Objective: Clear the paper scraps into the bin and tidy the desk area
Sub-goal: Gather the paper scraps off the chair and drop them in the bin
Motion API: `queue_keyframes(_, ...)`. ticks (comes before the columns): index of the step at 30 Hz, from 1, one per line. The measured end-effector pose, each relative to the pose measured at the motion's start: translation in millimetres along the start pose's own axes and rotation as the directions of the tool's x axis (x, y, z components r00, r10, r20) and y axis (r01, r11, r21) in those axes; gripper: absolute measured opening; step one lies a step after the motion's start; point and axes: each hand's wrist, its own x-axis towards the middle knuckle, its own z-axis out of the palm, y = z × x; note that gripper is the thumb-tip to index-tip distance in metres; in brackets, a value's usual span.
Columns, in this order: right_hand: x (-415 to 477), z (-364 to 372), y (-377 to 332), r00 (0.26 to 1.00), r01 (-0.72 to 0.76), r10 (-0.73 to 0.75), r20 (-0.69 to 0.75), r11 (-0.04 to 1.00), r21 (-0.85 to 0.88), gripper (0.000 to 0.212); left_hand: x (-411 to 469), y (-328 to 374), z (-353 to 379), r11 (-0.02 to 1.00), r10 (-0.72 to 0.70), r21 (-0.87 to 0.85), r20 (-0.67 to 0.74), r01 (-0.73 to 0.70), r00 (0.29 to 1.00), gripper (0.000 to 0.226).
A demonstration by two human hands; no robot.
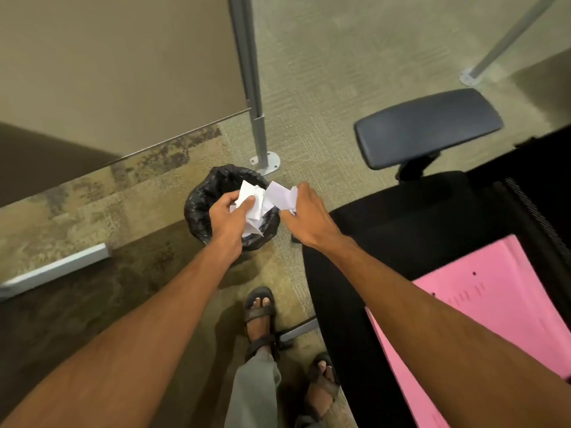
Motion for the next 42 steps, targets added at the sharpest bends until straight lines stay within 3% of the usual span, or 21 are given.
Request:
queue_keyframes(3, 31.3, 30.3, -10.5, 0.997, -0.028, 0.030, 0.064, 0.999, -0.025, 0.045, 28.6, -12.5, -23.9, 0.998, -0.049, -0.047, -0.147, 0.043, 0.988, 0.017)
queue_keyframes(6, 62.2, 62.0, -15.0, 0.991, -0.074, 0.076, 0.111, 0.997, -0.019, 0.044, 61.3, -27.6, -39.6, 0.981, -0.185, -0.108, -0.274, 0.161, 0.944, 0.019)
queue_keyframes(9, 94.3, 96.2, -14.5, 0.980, -0.119, 0.125, 0.154, 0.992, -0.048, 0.047, 96.6, -44.2, -49.0, 0.953, -0.302, -0.118, -0.322, 0.278, 0.897, 0.021)
queue_keyframes(15, 147.1, 149.8, -1.4, 0.947, -0.246, 0.270, 0.173, 0.958, -0.146, 0.053, 156.6, -73.8, -46.9, 0.917, -0.372, 0.009, -0.345, 0.399, 0.862, 0.022)
queue_keyframes(19, 176.8, 173.0, 6.5, 0.931, -0.311, 0.335, 0.142, 0.935, -0.169, 0.051, 190.1, -85.9, -41.4, 0.908, -0.338, 0.104, -0.386, 0.405, 0.858, 0.027)
queue_keyframes(26, 197.7, 202.4, 15.4, 0.911, -0.371, 0.393, 0.126, 0.914, -0.168, 0.052, 218.7, -107.3, -41.2, 0.903, -0.280, 0.236, -0.307, 0.358, 0.909, 0.034)
queue_keyframes(32, 199.3, 206.4, 14.3, 0.907, -0.378, 0.392, 0.152, 0.919, -0.115, 0.079, 220.4, -113.7, -37.5, 0.915, -0.297, 0.214, -0.217, 0.342, 0.930, 0.050)
queue_keyframes(38, 192.9, 190.5, 10.0, 0.940, -0.316, 0.322, 0.114, 0.946, -0.067, 0.059, 218.9, -108.0, -39.4, 0.926, -0.230, 0.251, -0.213, 0.281, 0.950, 0.031)
queue_keyframes(42, 171.6, 170.6, 2.8, 0.976, -0.196, 0.206, 0.076, 0.974, -0.114, 0.042, 199.0, -94.5, -35.9, 0.901, -0.142, 0.383, -0.180, 0.202, 0.973, 0.025)
